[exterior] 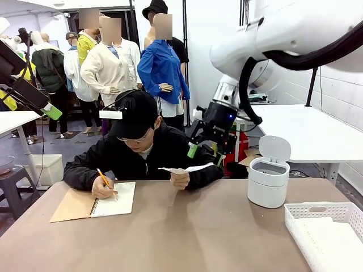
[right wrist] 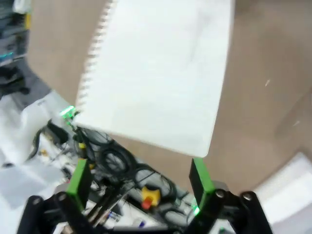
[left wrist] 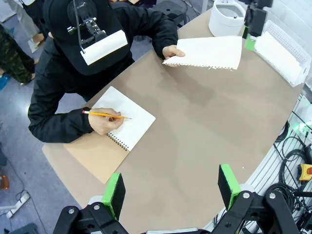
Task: Sort the paper based on its condition.
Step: If a person hands you a paper, place it in the Organizing basket , and if it's crumpled, put it in the Trash can.
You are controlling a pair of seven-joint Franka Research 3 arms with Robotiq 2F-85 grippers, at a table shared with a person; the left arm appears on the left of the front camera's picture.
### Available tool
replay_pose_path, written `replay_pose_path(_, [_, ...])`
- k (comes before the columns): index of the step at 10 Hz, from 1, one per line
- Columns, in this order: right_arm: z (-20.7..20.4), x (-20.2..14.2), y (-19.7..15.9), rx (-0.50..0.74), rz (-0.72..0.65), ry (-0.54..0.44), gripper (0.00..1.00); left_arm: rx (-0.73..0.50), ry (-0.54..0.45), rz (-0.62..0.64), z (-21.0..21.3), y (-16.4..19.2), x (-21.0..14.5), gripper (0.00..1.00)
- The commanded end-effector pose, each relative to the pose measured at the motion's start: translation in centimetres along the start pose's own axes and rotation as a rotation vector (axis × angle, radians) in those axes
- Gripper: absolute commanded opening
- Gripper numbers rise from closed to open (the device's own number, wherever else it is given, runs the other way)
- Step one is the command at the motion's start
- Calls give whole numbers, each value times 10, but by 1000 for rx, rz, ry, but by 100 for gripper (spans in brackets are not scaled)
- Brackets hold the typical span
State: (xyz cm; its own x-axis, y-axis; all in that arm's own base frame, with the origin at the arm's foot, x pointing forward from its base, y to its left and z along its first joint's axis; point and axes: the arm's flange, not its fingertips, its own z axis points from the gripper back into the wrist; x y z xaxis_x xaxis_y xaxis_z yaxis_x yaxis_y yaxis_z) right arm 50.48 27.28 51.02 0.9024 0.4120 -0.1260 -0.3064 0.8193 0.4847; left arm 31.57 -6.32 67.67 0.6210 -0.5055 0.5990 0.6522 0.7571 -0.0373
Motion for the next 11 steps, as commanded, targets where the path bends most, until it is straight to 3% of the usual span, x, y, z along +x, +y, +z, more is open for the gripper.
replay_pose_path(1, [7,33,-13,85,-158,30,100,2,-5,0,0,1,0,100])
replay_pose_path(5, [-12,67,-53,163,-393,-29,100,2,-5,0,0,1,0,100])
replay_pose_path(8, [-38,68,-74,198,-514,23,100,2,-5,0,0,1,0,100])
replay_pose_path(11, [-60,63,-90,364,-651,50,100,2,-5,0,0,1,0,100])
